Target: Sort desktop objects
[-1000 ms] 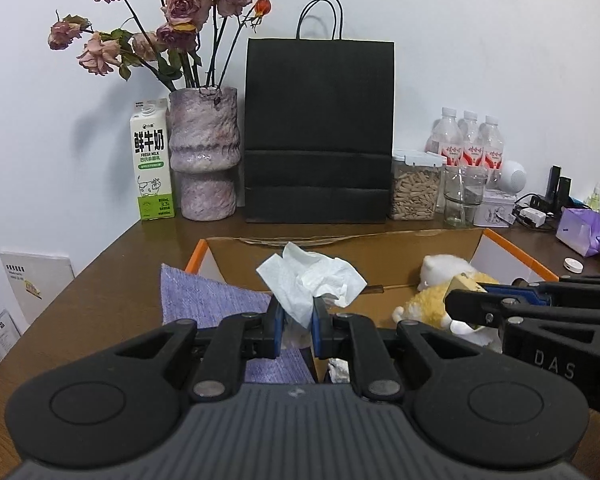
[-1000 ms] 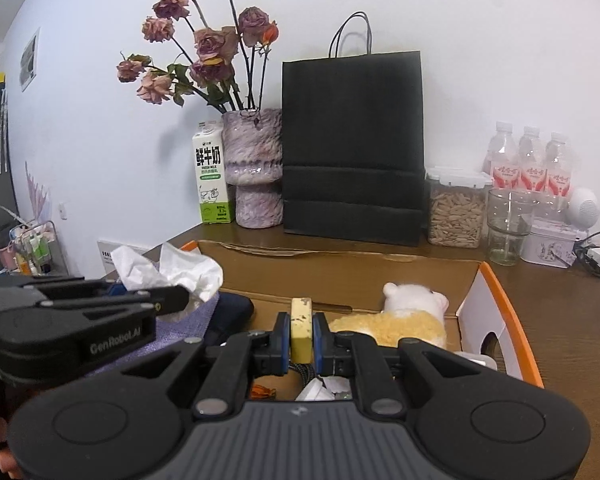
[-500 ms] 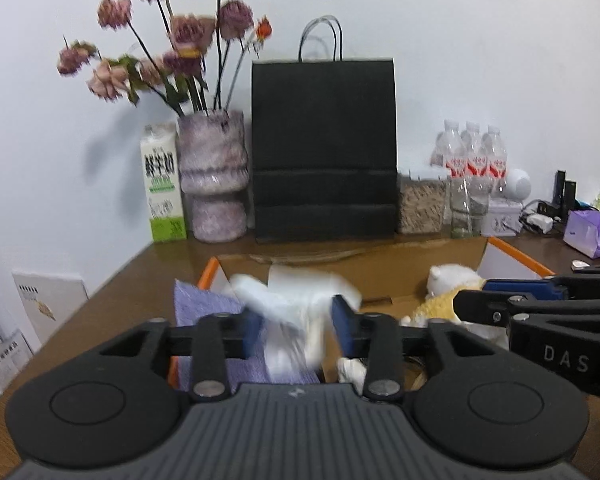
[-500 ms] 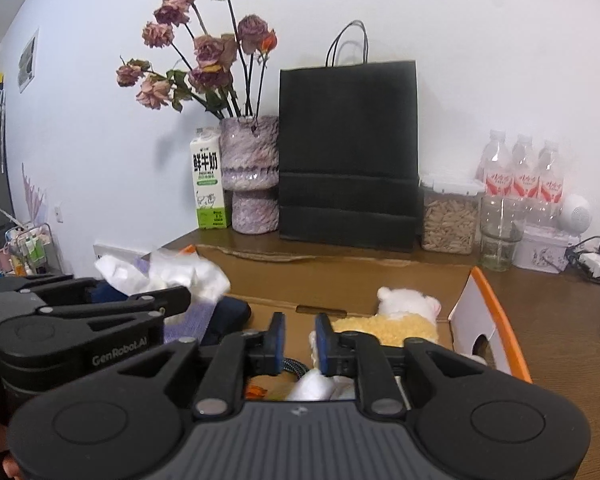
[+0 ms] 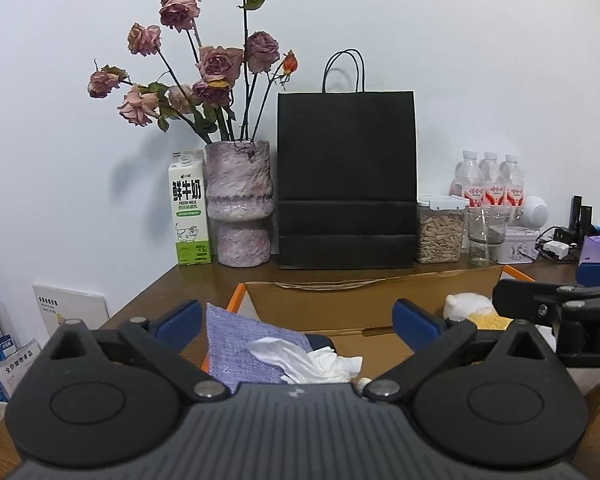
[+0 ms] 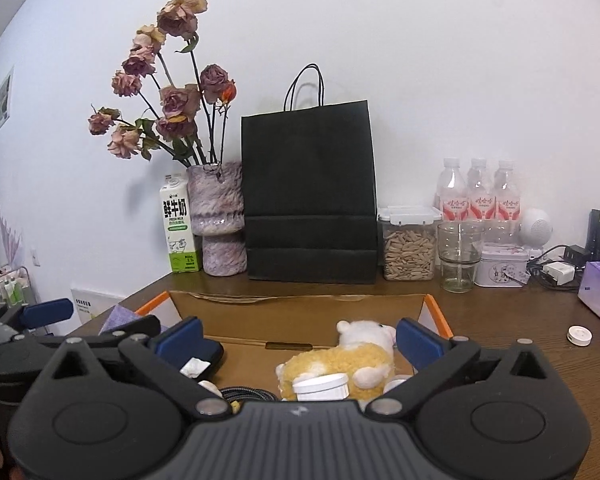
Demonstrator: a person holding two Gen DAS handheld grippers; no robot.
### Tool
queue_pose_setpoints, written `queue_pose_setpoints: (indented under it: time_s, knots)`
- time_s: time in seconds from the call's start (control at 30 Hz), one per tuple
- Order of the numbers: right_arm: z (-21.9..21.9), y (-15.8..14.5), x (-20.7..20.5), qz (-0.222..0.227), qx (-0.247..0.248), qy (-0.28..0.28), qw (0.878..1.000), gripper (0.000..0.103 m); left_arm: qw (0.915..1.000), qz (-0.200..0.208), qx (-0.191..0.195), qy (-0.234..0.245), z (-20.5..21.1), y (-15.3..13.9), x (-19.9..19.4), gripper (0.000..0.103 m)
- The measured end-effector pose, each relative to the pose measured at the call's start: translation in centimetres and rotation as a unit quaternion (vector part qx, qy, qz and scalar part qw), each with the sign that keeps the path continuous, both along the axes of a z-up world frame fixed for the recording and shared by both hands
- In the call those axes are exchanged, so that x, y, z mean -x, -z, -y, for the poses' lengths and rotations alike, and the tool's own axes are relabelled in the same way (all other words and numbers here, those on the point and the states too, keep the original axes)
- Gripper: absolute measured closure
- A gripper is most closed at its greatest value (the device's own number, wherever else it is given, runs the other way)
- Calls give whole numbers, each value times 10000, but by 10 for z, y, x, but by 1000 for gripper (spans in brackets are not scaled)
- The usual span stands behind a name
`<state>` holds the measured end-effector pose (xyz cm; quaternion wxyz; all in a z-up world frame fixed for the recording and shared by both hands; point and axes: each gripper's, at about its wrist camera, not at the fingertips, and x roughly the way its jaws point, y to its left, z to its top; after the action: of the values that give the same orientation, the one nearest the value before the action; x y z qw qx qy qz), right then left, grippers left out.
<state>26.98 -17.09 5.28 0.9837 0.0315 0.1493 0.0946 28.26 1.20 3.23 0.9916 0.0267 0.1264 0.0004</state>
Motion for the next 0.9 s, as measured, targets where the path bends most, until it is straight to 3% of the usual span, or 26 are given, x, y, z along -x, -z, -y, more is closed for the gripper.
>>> queue_pose_setpoints:
  time_s: [0.9]
  knots:
    - [-2,1,13,-73,128,7,9999,0,10000,-24,-6,39,2,-1,8,0]
